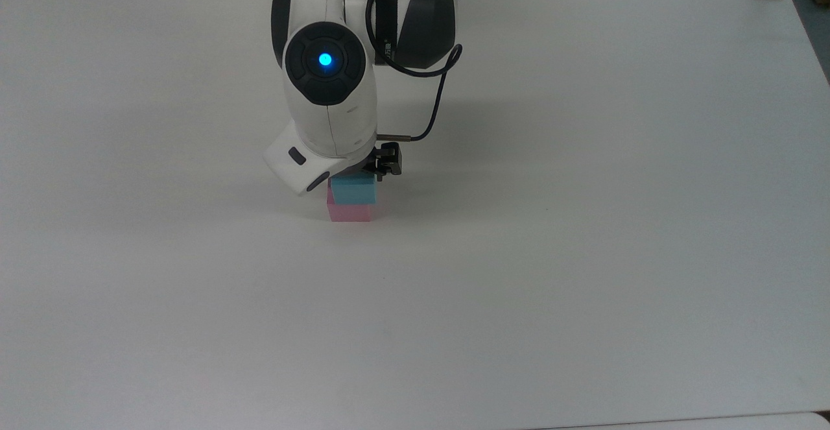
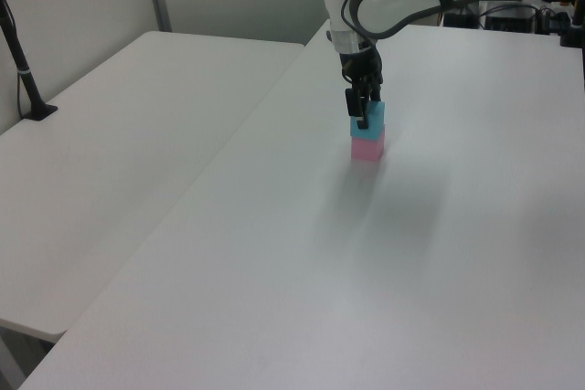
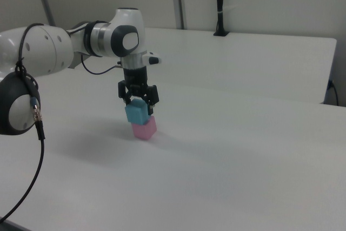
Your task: Put blue cube on pink cube
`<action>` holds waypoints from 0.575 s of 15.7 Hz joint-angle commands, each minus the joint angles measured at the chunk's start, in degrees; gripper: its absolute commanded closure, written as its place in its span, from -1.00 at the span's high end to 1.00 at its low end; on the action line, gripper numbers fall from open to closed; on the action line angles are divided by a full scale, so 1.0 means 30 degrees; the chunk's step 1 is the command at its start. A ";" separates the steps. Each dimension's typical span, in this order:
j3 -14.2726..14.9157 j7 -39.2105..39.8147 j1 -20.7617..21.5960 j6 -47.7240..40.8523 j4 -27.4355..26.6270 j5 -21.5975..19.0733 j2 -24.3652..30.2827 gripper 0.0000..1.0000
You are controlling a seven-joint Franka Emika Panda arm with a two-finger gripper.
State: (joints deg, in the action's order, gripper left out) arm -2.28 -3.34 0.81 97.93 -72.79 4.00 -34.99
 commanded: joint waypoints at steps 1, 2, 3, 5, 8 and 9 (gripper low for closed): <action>0.0173 0.0206 0.0227 -0.0064 -0.0169 0.0132 0.1491 1.00; 0.0115 0.0119 0.0256 -0.0094 -0.0169 0.0073 0.1960 1.00; 0.0027 0.0147 0.0285 -0.0123 -0.0169 0.0131 0.2486 1.00; -0.0003 0.0148 0.0315 -0.0414 -0.0228 0.0219 0.3600 1.00; -0.0032 0.0118 0.0286 -0.1615 -0.0228 0.0220 0.5327 1.00; -0.0032 0.0089 0.0256 -0.1879 -0.0431 0.0219 0.5943 1.00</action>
State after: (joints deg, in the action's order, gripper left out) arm -2.61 -3.34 1.22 94.87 -71.34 4.00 -23.63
